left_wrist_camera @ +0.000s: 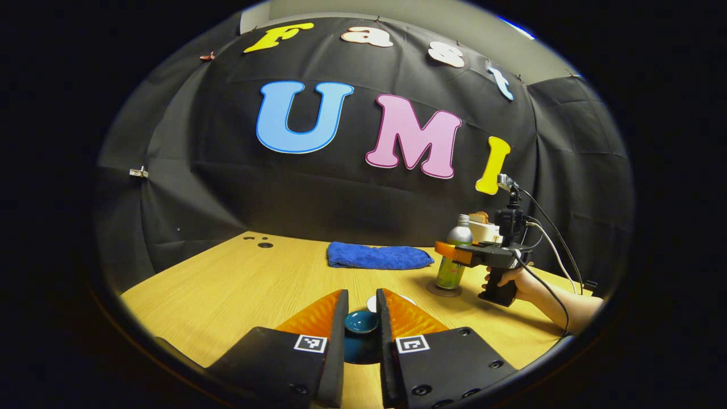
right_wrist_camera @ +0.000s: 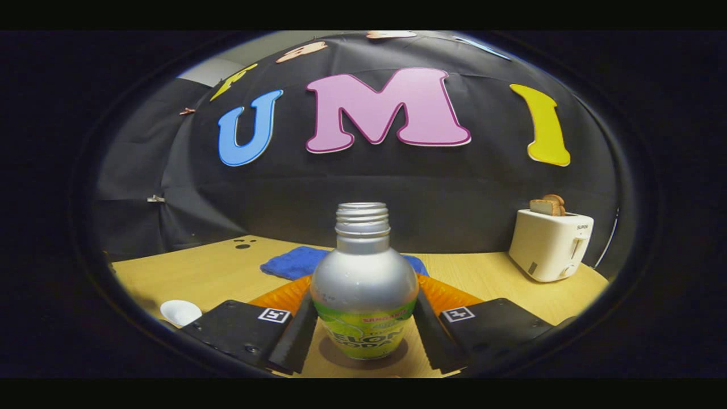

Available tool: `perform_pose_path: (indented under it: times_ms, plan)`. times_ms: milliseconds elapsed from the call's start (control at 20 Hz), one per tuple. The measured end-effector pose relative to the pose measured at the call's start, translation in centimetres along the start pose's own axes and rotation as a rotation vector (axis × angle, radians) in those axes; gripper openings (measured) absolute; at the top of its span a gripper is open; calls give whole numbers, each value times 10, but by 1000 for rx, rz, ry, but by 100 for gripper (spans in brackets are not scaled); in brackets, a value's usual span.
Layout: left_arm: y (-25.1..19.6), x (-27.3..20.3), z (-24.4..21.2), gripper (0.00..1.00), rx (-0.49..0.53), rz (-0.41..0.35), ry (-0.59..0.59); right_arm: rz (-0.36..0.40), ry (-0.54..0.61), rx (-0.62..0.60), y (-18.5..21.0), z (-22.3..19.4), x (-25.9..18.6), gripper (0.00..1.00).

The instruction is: Open the teacup lid with one hand, grasp the water bottle and pour water into the teacup with the other hand; after pouring, place the water bottle on the coaster and then close the teacup lid.

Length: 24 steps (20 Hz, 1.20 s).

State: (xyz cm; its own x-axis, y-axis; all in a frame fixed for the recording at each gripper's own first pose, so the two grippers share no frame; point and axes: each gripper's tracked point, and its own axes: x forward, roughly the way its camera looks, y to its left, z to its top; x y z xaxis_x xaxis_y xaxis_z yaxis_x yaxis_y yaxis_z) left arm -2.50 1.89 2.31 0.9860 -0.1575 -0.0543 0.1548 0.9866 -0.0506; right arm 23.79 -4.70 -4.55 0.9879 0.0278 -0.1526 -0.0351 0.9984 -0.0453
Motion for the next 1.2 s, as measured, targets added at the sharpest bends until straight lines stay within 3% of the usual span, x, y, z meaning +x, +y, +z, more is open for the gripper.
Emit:
perform_pose_path:
  times_ms: [150,500,550,600,650,1200]
  plan:
    - [0,3,-2,33,-8,-3,5,0,3,-13,1,-5,0,82]
    - [-1,6,-8,30,-20,0,20,15,-6,-58,6,-6,-2,84]
    - [-3,7,-8,33,-18,-2,21,16,-10,-58,7,-6,-1,87]
    - [-4,8,-9,30,-16,-3,21,11,-11,-59,6,-7,-2,99]
    - [-3,7,-10,30,-13,1,23,10,-10,-60,5,-6,-4,100]
    - [-7,6,-11,30,-25,4,22,-35,-7,-94,0,-1,-53,98]
